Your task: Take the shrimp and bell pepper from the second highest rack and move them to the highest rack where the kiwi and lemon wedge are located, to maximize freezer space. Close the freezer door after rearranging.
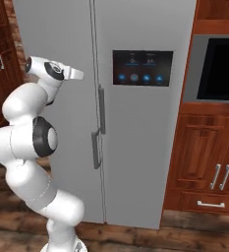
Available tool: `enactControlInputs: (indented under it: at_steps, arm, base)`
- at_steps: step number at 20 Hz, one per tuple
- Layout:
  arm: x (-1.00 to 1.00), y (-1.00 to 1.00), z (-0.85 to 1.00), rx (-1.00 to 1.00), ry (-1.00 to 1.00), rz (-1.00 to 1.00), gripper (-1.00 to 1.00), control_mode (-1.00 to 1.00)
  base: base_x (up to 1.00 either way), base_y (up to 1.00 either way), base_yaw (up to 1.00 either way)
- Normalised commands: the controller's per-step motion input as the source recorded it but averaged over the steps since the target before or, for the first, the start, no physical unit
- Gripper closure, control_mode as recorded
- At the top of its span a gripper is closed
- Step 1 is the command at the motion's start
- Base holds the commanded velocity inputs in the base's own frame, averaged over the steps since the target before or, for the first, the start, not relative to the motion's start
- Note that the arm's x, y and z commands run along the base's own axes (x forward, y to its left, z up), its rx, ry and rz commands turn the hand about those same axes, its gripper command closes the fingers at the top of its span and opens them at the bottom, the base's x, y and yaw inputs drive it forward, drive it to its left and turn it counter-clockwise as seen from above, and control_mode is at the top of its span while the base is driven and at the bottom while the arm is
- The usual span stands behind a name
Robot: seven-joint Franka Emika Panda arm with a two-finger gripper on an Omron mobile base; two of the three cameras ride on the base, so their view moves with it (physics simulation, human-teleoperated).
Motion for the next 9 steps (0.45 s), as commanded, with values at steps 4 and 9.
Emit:
enactControlInputs:
  at_steps: [4, 9]
  arm:
    - [0.18, -0.42, 0.00, 0.06, -0.04, 0.09, -1.00, -1.00]
    - [0.20, -0.53, 0.00, 0.06, -0.02, 0.07, -1.00, -1.00]
  base:
    - [0.00, 0.00, 0.00]
    - [0.00, 0.00, 0.00]
